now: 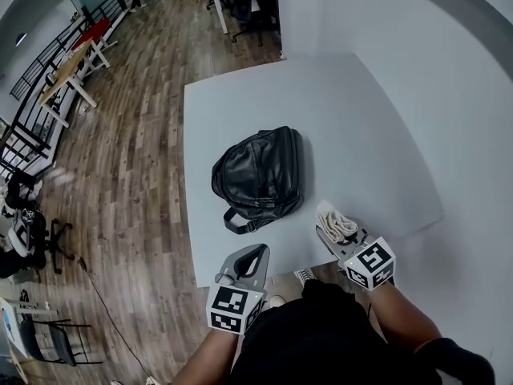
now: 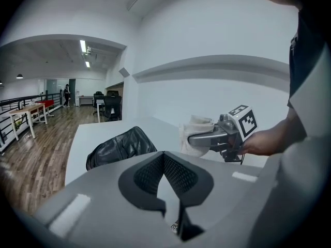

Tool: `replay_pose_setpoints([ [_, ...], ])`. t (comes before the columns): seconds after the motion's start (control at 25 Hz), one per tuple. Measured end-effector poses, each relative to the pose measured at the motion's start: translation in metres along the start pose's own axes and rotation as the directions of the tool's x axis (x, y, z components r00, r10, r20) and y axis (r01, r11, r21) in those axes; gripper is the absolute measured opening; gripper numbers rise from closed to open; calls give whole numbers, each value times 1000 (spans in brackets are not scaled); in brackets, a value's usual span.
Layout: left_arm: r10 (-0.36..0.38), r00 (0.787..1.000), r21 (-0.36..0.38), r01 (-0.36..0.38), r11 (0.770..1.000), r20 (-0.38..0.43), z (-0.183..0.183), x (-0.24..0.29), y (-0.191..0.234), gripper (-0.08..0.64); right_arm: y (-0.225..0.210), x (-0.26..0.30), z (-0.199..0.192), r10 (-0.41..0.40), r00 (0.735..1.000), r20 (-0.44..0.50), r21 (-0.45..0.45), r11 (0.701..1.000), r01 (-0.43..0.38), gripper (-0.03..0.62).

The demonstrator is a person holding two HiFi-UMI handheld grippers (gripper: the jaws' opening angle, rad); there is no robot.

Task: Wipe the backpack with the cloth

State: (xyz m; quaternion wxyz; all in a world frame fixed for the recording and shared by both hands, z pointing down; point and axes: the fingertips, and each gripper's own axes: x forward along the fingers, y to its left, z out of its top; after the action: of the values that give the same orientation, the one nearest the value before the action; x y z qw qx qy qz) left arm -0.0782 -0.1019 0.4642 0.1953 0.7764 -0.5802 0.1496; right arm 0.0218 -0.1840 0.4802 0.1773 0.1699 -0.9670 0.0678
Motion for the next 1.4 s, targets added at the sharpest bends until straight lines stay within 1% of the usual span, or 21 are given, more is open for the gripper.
replay_pose_setpoints([
  [0.2,51,998,82,-50,995,-19,5,24,19,6,-26,20,-14,28,999,-15,12,1000,-28,86],
  [0.36,63,998,78,-61,995,-31,14,42,26,6,-43,34,-21,48,999,-26,19,999,-47,86],
  [0.48,46,997,81,-41,996,-55,17,57,25,6,-57,43,-24,60,997,-43,9,998,-60,86],
  [0.6,38,996,55,-34,998,-79,16,72,29,6,-74,56,-30,75,995,-63,0,997,-75,86],
  [0.68,52,995,35,-49,998,-90,15,77,34,6,-86,65,-35,82,994,-78,1,997,-83,86],
  [0.84,78,992,17,-77,997,-95,18,83,41,6,-107,84,-38,91,991,-97,2,996,-91,86],
  [1.04,117,988,9,-117,993,-102,12,96,47,6,-135,108,-45,90,989,-116,-4,996,-91,86],
  [1.16,144,984,-30,-148,989,-99,9,100,49,6,-153,122,-45,77,989,-129,-18,997,-80,86],
  [1.24,132,986,-55,-138,989,-98,8,104,42,6,-166,130,-44,64,989,-137,-34,997,-70,86],
  [1.32,117,988,-57,-123,991,-103,6,108,36,6,-180,139,-40,49,989,-140,-52,997,-57,86],
  [1.4,118,987,-56,-125,991,-108,4,111,32,6,-195,150,-36,34,990,-139,-69,997,-44,86],
])
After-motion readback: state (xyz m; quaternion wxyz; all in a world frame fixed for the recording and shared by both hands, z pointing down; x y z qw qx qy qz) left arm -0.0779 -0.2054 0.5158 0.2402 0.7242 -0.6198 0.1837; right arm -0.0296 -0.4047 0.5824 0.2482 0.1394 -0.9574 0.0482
